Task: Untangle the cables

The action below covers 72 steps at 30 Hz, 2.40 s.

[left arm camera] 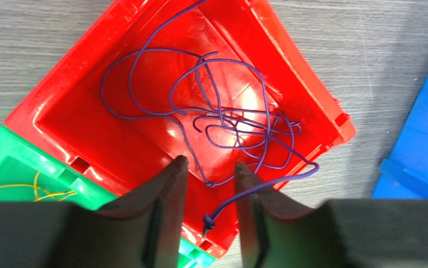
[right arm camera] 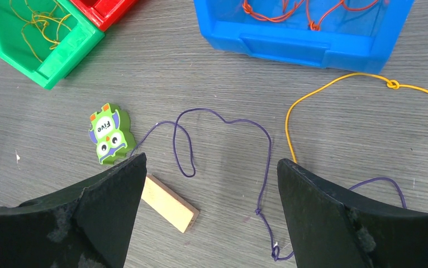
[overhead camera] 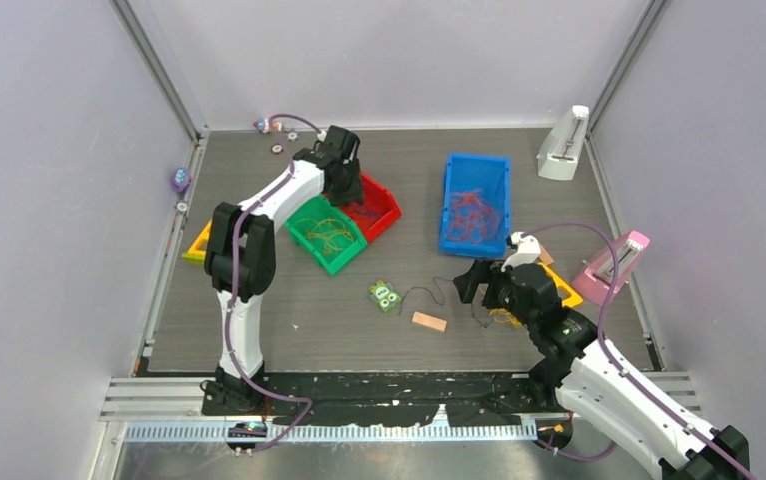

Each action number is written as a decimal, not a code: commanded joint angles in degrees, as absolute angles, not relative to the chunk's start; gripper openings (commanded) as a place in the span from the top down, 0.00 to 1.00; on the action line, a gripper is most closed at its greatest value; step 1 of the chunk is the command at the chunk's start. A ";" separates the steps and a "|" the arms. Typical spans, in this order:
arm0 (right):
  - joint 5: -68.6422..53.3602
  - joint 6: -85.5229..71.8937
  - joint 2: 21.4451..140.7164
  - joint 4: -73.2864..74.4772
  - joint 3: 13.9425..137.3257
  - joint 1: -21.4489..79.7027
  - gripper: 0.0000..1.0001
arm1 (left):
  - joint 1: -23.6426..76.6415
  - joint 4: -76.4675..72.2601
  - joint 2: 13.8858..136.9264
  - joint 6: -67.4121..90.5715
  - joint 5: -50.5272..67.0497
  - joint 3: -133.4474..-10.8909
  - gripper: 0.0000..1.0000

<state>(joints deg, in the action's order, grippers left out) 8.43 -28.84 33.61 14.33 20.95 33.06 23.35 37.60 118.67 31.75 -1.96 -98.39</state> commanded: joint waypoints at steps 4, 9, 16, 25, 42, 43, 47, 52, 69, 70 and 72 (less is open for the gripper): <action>8.60 -29.38 31.49 14.93 21.09 33.34 0.09 | 23.04 40.34 113.84 30.79 -1.96 -100.49 0.46; 8.34 -29.63 31.14 15.24 21.17 33.30 0.09 | 23.03 43.33 109.52 27.97 -3.78 -102.72 0.30; 7.81 -29.15 33.13 15.47 22.49 33.27 0.08 | 23.03 41.81 101.23 27.15 -2.66 -99.75 0.00; 14.24 -30.02 42.25 20.70 28.15 33.31 0.01 | 26.61 30.24 83.01 25.52 -0.26 -81.07 0.00; 8.88 -15.53 73.13 22.25 43.53 38.95 0.05 | 30.06 26.98 63.00 19.54 0.86 -61.89 0.00; 10.44 -15.50 75.32 22.60 44.59 39.03 0.05 | 30.06 27.56 62.80 19.24 0.78 -62.14 0.00; 14.31 -15.09 80.23 24.30 46.71 39.03 0.05 | 29.97 29.00 62.18 18.09 0.95 -62.65 0.00; 11.25 -13.88 82.85 23.93 46.20 36.88 0.05 | 29.97 29.59 61.15 17.47 0.98 -61.81 0.01; -1.87 -15.15 75.63 27.58 50.63 35.29 0.95 | 29.97 29.18 59.94 17.89 2.89 -60.28 0.00; -2.30 -15.30 74.47 28.25 51.55 35.96 0.95 | 29.95 29.09 59.78 17.93 3.02 -60.22 0.00; -3.89 -15.43 71.30 30.39 54.36 36.94 0.95 | 29.95 28.70 59.43 17.92 3.62 -60.04 0.00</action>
<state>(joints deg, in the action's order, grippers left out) 0.36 -15.14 79.53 28.14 47.00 34.98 30.24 30.30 61.43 18.81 1.80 -60.14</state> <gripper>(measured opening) 0.073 0.994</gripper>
